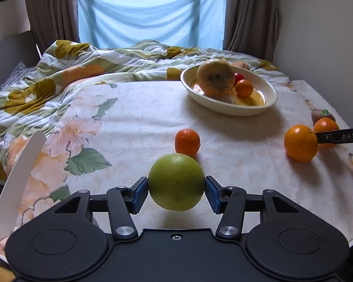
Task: Organize fruits
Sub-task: 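Lift the green pomelo with the left tool while the right tool grasps a large orange, then carry both fruits over the white bowl and open the left tool to drop the pomelo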
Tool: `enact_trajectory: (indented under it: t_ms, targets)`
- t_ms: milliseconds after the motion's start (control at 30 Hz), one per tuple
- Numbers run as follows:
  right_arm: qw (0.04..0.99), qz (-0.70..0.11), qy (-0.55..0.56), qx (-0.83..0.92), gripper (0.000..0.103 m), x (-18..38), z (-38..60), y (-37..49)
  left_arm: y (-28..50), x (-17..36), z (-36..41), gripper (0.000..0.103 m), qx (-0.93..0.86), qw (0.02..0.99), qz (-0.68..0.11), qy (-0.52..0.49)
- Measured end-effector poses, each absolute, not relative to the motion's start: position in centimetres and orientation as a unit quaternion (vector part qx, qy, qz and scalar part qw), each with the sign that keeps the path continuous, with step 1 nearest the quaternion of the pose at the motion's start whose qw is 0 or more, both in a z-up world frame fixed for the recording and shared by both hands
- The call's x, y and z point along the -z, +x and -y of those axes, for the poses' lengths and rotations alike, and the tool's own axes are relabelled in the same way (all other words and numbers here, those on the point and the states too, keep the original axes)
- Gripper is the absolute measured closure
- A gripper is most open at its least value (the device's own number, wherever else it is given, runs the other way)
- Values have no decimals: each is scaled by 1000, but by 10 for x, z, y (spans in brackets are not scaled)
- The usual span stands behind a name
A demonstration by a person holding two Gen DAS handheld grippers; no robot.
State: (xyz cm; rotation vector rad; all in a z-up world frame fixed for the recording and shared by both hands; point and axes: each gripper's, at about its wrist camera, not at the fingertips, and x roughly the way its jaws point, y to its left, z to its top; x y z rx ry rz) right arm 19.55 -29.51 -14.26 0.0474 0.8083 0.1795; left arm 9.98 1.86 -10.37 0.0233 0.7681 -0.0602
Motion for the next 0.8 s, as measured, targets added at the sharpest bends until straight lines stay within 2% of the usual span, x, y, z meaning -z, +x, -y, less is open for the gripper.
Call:
enact_trajectory:
  t_ms: [367,800]
  targets:
    - [922,-375,16,-91,30,103,286,180,94,60,-15,46,37,933,-359,4]
    - [933,-348,3,-90,30,24,272,179,116,-10,3,46,89,944,-316,28]
